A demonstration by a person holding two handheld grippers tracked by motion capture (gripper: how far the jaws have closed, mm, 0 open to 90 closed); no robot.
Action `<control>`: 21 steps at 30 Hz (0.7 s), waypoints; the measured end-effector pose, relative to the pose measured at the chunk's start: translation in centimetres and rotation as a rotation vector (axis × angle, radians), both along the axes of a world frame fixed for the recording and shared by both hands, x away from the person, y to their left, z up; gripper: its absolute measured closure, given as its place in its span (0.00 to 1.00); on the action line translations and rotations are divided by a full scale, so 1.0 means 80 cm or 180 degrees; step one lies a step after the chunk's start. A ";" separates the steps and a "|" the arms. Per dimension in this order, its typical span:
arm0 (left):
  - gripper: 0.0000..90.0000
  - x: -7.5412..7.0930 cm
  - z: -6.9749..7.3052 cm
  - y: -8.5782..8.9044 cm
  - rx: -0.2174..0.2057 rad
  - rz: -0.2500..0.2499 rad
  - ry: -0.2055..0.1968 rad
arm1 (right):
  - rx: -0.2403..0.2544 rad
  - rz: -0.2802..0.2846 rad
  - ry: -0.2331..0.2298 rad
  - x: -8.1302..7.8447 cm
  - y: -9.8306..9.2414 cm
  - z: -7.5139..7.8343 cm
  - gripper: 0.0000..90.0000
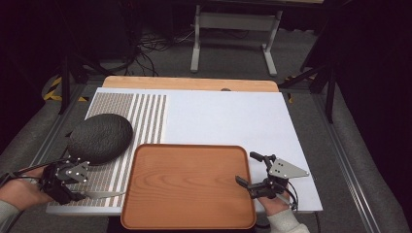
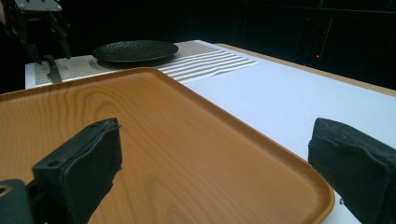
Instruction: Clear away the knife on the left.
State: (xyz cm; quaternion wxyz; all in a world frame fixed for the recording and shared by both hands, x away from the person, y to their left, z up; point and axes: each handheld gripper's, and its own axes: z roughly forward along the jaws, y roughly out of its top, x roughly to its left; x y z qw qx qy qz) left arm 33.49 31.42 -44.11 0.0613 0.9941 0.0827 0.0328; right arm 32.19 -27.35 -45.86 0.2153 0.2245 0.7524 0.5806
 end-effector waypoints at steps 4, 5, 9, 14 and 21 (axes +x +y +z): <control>0.49 0.001 -0.004 0.001 0.0146 -0.0067 0.0026 | -0.0006 0.0007 0.0000 0.000 0.001 0.000 0.04; 0.49 0.002 -0.005 0.001 0.0163 -0.0110 0.0035 | -0.0005 0.0010 0.0000 0.000 0.001 -0.001 0.04; 0.56 0.001 -0.011 0.000 0.0316 -0.0220 0.0066 | -0.0013 0.0017 0.0001 0.000 0.001 0.000 0.04; 0.66 0.001 -0.014 -0.001 0.0355 -0.0323 0.0097 | -0.0019 0.0016 -0.0001 0.000 0.001 0.000 0.04; 0.87 0.000 -0.012 -0.002 0.0441 -0.0460 0.0051 | -0.0014 0.0028 0.0010 0.000 0.002 -0.001 0.04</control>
